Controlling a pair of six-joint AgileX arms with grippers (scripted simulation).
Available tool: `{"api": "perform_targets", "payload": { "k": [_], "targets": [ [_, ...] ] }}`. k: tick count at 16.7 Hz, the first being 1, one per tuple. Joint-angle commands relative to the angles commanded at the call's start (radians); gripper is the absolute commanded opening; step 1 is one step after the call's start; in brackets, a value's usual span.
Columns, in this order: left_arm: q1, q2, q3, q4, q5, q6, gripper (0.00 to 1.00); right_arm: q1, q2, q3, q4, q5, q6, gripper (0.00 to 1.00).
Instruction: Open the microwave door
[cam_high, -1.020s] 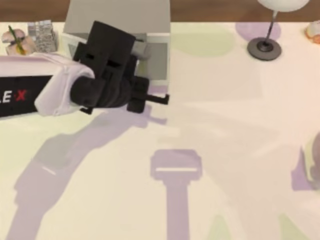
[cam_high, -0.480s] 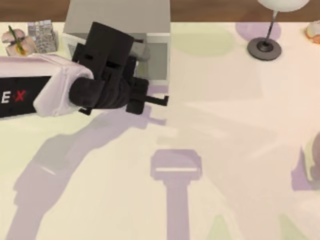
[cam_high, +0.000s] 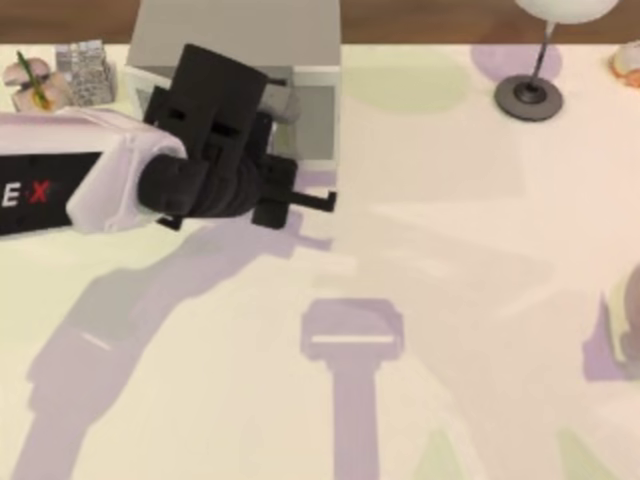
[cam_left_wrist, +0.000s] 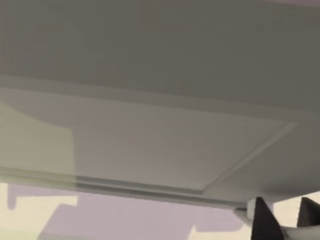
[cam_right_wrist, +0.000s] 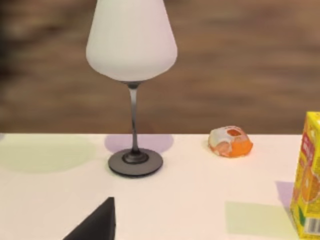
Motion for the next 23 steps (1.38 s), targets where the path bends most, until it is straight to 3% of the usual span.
{"api": "perform_targets", "payload": {
  "k": [8,16,23],
  "targets": [
    [0.000,0.000,0.000,0.000,0.000,0.000,0.00,0.000,0.000,0.000,0.000,0.000,0.000,1.00],
    [0.027,-0.041,-0.050,0.015,0.064,0.075,0.00,0.000,0.000,0.000,0.000,0.000,0.000,1.00],
    [0.027,-0.041,-0.051,0.014,0.065,0.075,0.00,0.000,0.000,0.000,0.000,0.000,0.000,1.00]
  ]
}}
